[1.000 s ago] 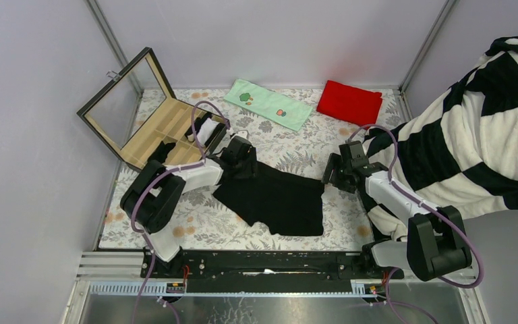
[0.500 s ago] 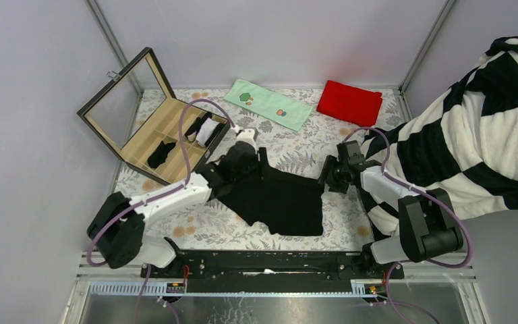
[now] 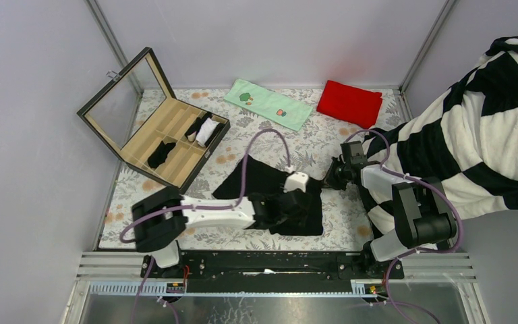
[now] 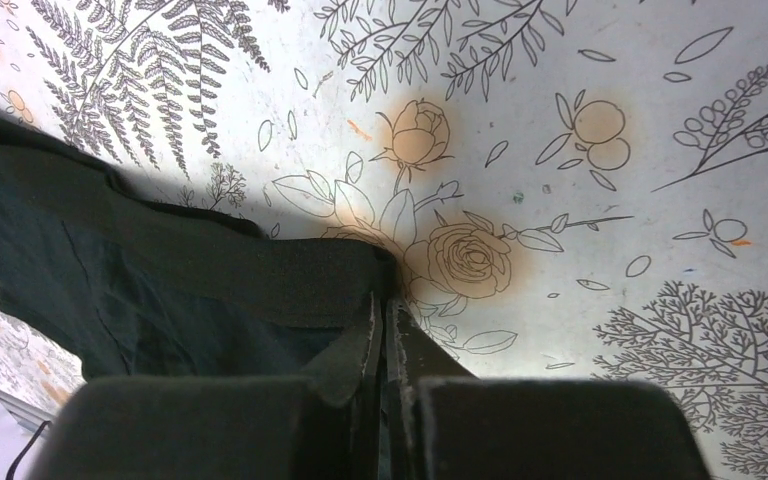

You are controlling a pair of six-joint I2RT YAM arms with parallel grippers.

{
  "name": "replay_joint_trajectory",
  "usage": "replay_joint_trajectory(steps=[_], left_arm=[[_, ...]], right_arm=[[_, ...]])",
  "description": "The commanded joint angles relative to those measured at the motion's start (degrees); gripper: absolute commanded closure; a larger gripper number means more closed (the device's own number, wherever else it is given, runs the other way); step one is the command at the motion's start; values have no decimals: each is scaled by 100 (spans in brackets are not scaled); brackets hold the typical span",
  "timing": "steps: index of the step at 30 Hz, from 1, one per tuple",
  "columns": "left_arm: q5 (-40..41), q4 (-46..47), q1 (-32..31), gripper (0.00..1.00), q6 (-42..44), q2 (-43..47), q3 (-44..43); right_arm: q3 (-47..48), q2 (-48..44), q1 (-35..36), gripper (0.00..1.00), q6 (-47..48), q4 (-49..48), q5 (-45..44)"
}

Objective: Roll the underwear
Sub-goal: Fold the underwear at the center of the board.

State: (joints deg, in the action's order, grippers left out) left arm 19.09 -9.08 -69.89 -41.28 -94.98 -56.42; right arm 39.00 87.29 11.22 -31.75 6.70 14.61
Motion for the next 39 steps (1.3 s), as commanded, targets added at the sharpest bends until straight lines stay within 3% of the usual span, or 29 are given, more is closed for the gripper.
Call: replay_joint_trajectory(steps=[1, 6, 15, 23, 26, 31, 39], left_arm=[[479, -160, -438, 33, -53, -676, -900], [681, -825, -866, 33, -99, -1563, -1919], [517, -969, -1035, 39, -257, -2379, -2412], [635, -1443, -1071, 58, -290, -2604, -2489], [697, -1406, -1071, 76, -341, -2597, -2351], [778, -1330, -1053, 98, -295, -2551, -2263], [-32, -244, -1053, 100, 39, -1453, -1849]], right_arm=[[-127, -58, -41, 100, 110, -38, 173], [-164, -153, -68, 100, 209, 39, 227], [-185, -273, -92, 100, 354, 158, 244], [-180, -329, -94, 100, 347, 164, 249], [-191, -423, -97, 100, 350, 197, 197], [-234, -649, -101, 100, 352, 318, 229], [120, -1609, -102, 100, 269, 1534, -231]])
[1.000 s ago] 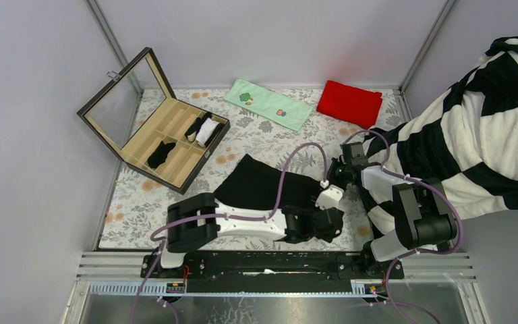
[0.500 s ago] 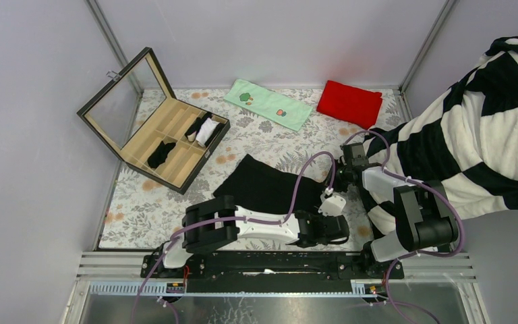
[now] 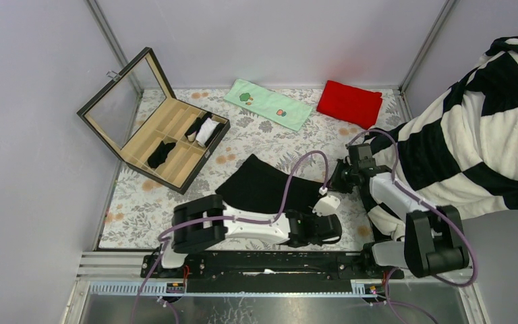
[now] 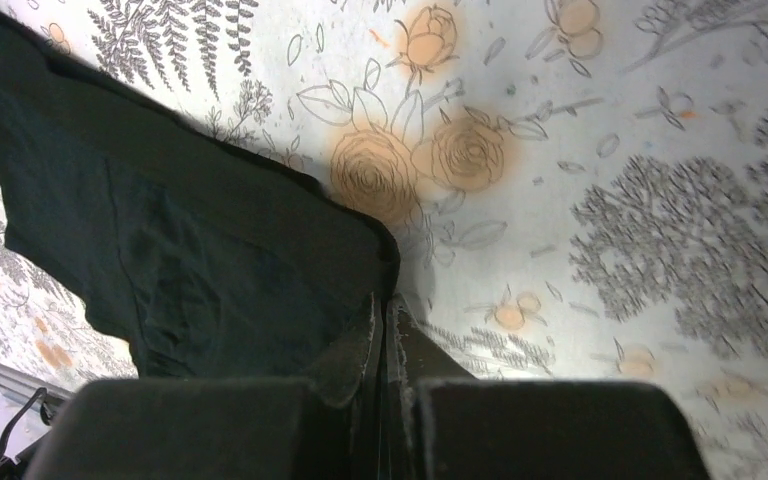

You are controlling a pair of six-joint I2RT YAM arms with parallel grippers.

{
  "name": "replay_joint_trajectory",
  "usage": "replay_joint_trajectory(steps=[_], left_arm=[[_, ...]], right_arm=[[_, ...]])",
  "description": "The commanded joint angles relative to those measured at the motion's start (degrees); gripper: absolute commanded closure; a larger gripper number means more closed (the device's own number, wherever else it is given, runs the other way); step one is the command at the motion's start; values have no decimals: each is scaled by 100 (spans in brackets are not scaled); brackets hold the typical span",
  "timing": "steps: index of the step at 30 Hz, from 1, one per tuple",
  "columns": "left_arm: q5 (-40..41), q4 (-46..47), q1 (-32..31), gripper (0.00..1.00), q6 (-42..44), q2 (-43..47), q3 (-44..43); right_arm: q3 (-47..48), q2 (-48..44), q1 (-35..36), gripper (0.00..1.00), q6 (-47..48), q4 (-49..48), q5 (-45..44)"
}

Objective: Roll the underwear
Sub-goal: Fold the underwear at the center of the board.

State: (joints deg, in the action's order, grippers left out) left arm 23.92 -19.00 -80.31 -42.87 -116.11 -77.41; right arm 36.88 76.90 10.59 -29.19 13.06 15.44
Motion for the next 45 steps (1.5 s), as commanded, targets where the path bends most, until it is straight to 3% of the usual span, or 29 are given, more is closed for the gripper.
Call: replay_joint_trajectory(steps=[1, 10, 15, 22, 31, 37, 45], left_arm=[[-680, 913, -17, 100, 158, 788, 312], [-1569, 2122, -187, 100, -316, 1242, 741], [-1644, 2500, 25, 100, -231, 1691, 1125], [-2092, 2884, 742, 100, -83, 2382, 1882], [-2131, 2481, 1586, 100, 263, 3293, 2629], [-2077, 2260, 2072, 100, 381, 3932, 3166], [-1859, 1994, 2231, 100, 378, 4505, 3715]], right_arm=[[405, -754, -33, 100, 16, 1127, -464], [1131, -2045, -39, 100, 192, 3154, -1668], [1403, -2194, -31, 100, 241, 3544, -1604], [1989, -1900, -31, 100, 9, 3297, -645], [2251, -862, -22, 100, -802, 2381, 346], [2445, -374, 168, 100, -1132, 2042, 365], [2667, 407, 928, 100, -1463, 1531, -213]])
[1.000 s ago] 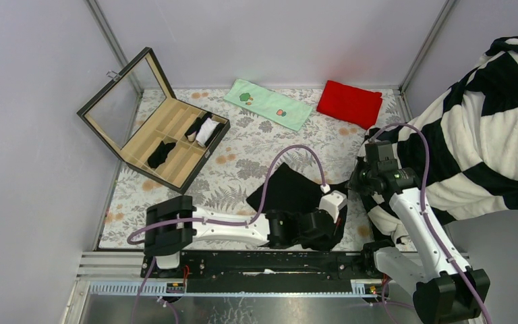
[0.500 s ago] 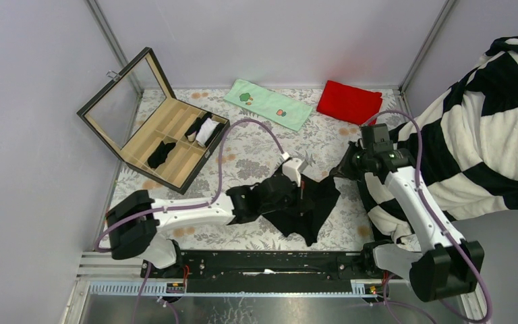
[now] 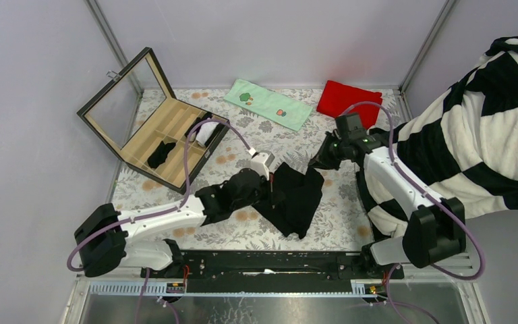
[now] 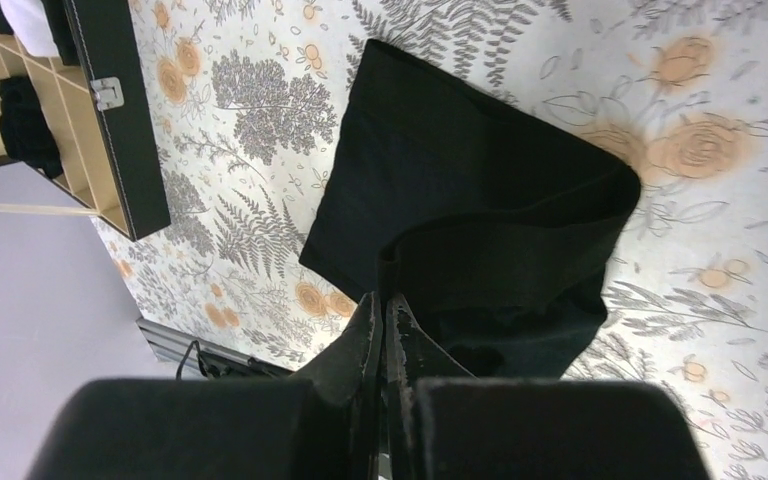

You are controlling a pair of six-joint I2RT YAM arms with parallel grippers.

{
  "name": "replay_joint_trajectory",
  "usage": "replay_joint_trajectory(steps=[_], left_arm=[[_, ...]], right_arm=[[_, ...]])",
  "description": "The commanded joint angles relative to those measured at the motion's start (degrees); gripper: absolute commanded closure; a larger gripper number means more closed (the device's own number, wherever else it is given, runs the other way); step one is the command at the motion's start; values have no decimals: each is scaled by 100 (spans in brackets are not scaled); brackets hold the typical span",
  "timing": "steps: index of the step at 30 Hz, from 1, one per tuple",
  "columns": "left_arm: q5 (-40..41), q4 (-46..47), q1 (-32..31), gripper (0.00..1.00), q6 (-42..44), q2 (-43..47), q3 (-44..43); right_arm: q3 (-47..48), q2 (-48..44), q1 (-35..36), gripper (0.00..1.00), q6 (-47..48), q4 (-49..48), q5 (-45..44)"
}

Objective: Roll the underwear
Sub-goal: Fold the underwear at the center of the board.

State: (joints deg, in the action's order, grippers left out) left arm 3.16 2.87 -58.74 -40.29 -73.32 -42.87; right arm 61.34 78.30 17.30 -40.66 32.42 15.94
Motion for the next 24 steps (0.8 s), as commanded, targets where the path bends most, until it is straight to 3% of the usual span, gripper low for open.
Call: replay_joint_trajectory(steps=[1, 24], left_arm=[[280, -244, 97, 100, 106, 275, 350], [815, -389, 427, 100, -137, 389, 1196]], right_arm=[[202, 330, 288, 100, -359, -516, -347], [739, 2044, 663, 100, -233, -994, -423]])
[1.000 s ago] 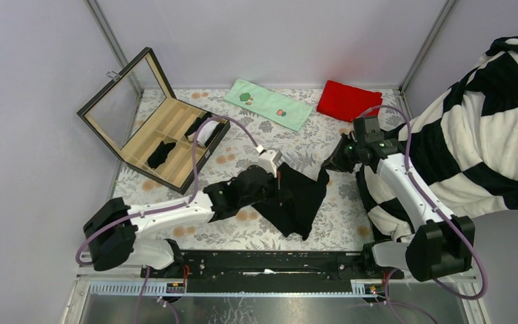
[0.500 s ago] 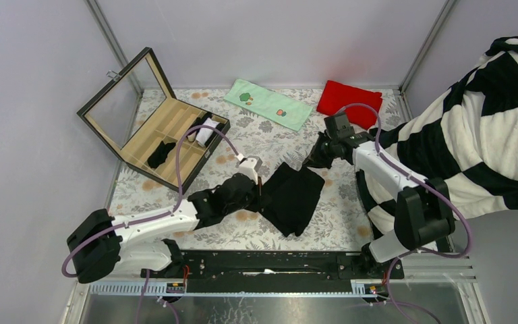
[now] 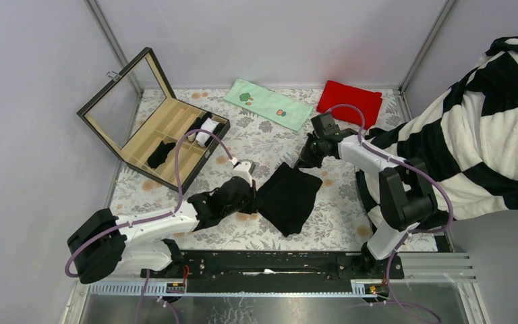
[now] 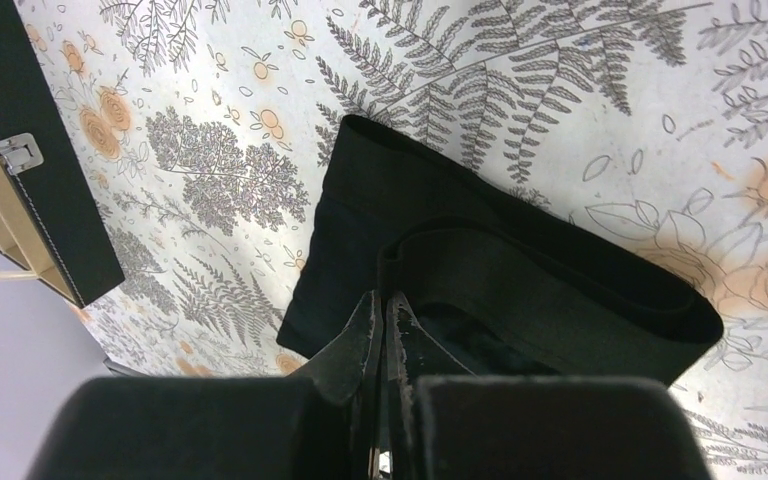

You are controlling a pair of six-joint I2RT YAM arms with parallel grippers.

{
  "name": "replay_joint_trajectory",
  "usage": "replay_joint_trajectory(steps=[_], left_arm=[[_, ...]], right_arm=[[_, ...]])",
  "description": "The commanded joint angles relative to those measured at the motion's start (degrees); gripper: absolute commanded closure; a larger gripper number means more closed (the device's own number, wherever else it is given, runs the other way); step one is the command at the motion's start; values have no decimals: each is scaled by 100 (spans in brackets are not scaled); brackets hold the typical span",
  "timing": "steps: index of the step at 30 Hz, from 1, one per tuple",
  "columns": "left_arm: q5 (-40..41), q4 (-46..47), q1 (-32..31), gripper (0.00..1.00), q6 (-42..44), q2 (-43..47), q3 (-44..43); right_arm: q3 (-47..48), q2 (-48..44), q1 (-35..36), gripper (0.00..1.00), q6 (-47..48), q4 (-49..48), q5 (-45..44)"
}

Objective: Roll the underwear
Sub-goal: Fold the underwear at the center of the board.

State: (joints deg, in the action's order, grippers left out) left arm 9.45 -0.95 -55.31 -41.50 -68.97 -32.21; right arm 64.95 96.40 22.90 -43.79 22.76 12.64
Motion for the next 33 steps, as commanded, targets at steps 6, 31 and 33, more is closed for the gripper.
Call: replay_joint_trajectory(steps=[6, 31, 33], left_arm=[[206, -23, 178, 100, -1, -89, 197], [981, -967, 934, 35, 543, 690, -88], [603, -781, 937, 33, 694, 580, -44]], right_arm=[[503, 499, 175, 100, 106, -78, -105], [572, -459, -143, 30, 1289, 463, -795], [100, -810, -291, 30, 1415, 323, -585]])
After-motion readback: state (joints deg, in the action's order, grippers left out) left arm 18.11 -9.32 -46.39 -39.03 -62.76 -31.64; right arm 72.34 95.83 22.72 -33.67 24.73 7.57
